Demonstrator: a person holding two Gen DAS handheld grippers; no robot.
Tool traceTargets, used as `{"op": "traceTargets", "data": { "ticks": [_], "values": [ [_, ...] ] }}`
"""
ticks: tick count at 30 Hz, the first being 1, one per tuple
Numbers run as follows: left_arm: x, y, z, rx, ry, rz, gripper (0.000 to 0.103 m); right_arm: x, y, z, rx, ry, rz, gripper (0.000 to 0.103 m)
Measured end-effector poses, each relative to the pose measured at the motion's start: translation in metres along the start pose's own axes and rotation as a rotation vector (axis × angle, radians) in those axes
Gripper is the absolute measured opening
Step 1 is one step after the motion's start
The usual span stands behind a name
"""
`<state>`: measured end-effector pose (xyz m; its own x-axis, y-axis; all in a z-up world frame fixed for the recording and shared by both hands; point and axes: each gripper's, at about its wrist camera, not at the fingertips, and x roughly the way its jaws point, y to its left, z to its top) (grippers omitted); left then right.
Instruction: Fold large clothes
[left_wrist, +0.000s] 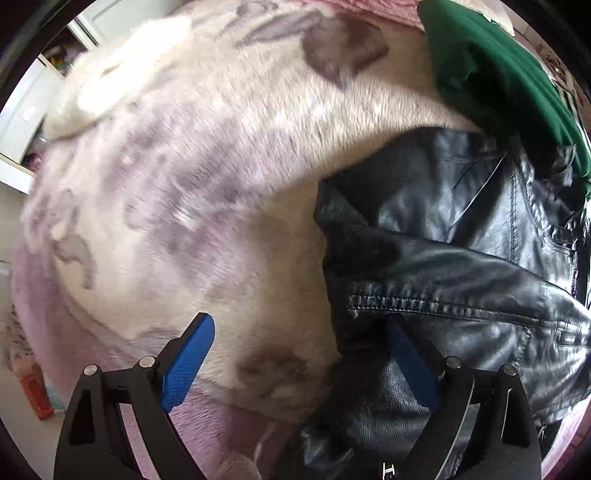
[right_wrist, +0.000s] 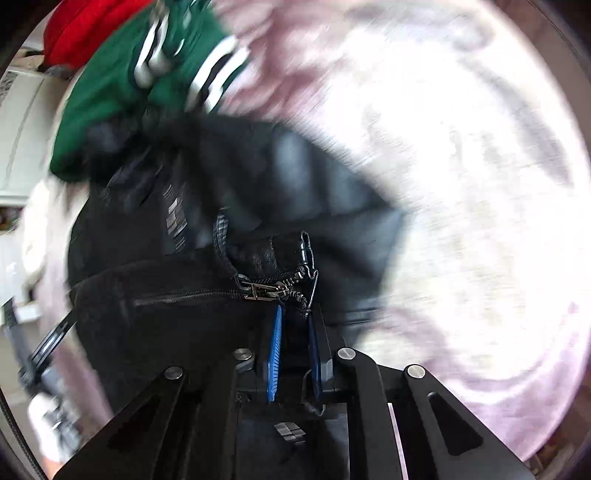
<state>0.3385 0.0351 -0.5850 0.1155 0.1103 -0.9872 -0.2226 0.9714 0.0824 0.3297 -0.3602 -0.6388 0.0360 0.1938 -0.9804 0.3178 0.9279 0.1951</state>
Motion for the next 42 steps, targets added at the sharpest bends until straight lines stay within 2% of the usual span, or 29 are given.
{"op": "traceTargets", "data": {
  "ticks": [3, 5, 6, 7, 8, 9, 10, 13, 15, 16, 18, 19, 21, 22, 23, 25, 27, 30, 32, 34, 35, 36, 38, 40, 42],
  "values": [
    [0.014, 0.008, 0.005, -0.038, 0.031, -0.043, 0.099, 0.022, -0.011, 0.000, 0.067, 0.115, 0.033, 0.016],
    [0.012, 0.013, 0.008, -0.041, 0.034, -0.057, 0.099, 0.018, -0.006, 0.006, 0.057, 0.152, 0.035, 0.020],
    [0.009, 0.014, 0.008, -0.034, 0.022, -0.055, 0.099, 0.010, -0.006, 0.009, 0.064, 0.155, 0.045, 0.029],
    [0.007, 0.014, 0.007, -0.023, 0.015, -0.048, 0.099, -0.001, -0.009, 0.013, 0.077, 0.145, 0.053, 0.043],
    [0.001, 0.013, 0.005, -0.011, -0.001, -0.029, 0.099, -0.019, -0.017, 0.018, 0.098, 0.113, 0.065, 0.050],
    [-0.007, 0.009, 0.001, -0.007, -0.019, -0.008, 0.099, -0.034, -0.023, 0.024, 0.120, 0.074, 0.071, 0.066],
    [-0.018, 0.007, -0.003, 0.000, -0.046, 0.023, 0.099, -0.041, -0.029, 0.029, 0.136, 0.050, 0.070, 0.074],
    [-0.048, 0.004, -0.016, 0.000, -0.101, 0.079, 0.099, -0.036, -0.045, 0.054, 0.133, 0.053, 0.029, 0.074],
    [-0.070, 0.000, -0.032, -0.003, -0.132, 0.137, 0.099, -0.011, -0.061, 0.062, 0.124, 0.106, 0.026, 0.074],
    [-0.075, 0.001, -0.038, -0.001, -0.143, 0.163, 0.099, 0.004, -0.074, 0.069, 0.158, 0.142, 0.046, 0.074],
    [-0.087, -0.002, -0.056, 0.012, -0.164, 0.250, 0.099, 0.032, -0.096, 0.074, 0.246, 0.206, 0.129, 0.074],
    [-0.091, -0.004, -0.064, 0.018, -0.165, 0.286, 0.099, 0.053, -0.108, 0.074, 0.310, 0.270, 0.222, 0.074],
    [-0.101, -0.004, -0.086, 0.023, -0.156, 0.369, 0.099, 0.071, -0.120, 0.073, 0.377, 0.291, 0.312, 0.073],
    [-0.102, -0.004, -0.093, 0.020, -0.143, 0.393, 0.099, 0.070, -0.119, 0.074, 0.364, 0.273, 0.323, 0.043],
    [-0.107, -0.004, -0.106, 0.011, -0.126, 0.415, 0.099, 0.067, -0.117, 0.076, 0.337, 0.277, 0.310, 0.008],
    [-0.119, -0.013, -0.132, 0.000, -0.090, 0.460, 0.099, 0.042, -0.118, 0.081, 0.269, 0.244, 0.334, 0.003],
    [-0.129, -0.026, -0.157, 0.005, -0.048, 0.507, 0.099, 0.032, -0.116, 0.085, 0.165, 0.244, 0.278, 0.003],
    [-0.143, -0.049, -0.189, -0.002, 0.004, 0.528, 0.099, 0.047, -0.116, 0.084, 0.089, 0.308, 0.253, 0.004],
    [-0.150, -0.067, -0.204, -0.002, 0.014, 0.517, 0.099, 0.043, -0.112, 0.085, 0.038, 0.338, 0.260, 0.016],
    [-0.157, -0.094, -0.221, 0.011, 0.025, 0.496, 0.099, 0.020, -0.109, 0.081, -0.029, 0.336, 0.240, 0.054],
    [-0.157, -0.107, -0.228, 0.022, 0.031, 0.480, 0.099, 0.003, -0.113, 0.075, -0.062, 0.314, 0.229, 0.060],
    [-0.157, -0.119, -0.233, 0.033, 0.037, 0.471, 0.099, -0.010, -0.115, 0.065, -0.088, 0.298, 0.230, 0.062],
    [-0.154, -0.149, -0.247, 0.059, 0.052, 0.442, 0.099, -0.023, -0.113, 0.036, -0.162, 0.351, 0.256, 0.062],
    [-0.148, -0.171, -0.256, 0.082, 0.072, 0.434, 0.099, -0.020, -0.108, 0.004, -0.216, 0.419, 0.276, 0.062],
    [-0.142, -0.193, -0.263, 0.079, 0.091, 0.394, 0.099, -0.001, -0.090, -0.024, -0.294, 0.464, 0.281, 0.062]
  ]
}}
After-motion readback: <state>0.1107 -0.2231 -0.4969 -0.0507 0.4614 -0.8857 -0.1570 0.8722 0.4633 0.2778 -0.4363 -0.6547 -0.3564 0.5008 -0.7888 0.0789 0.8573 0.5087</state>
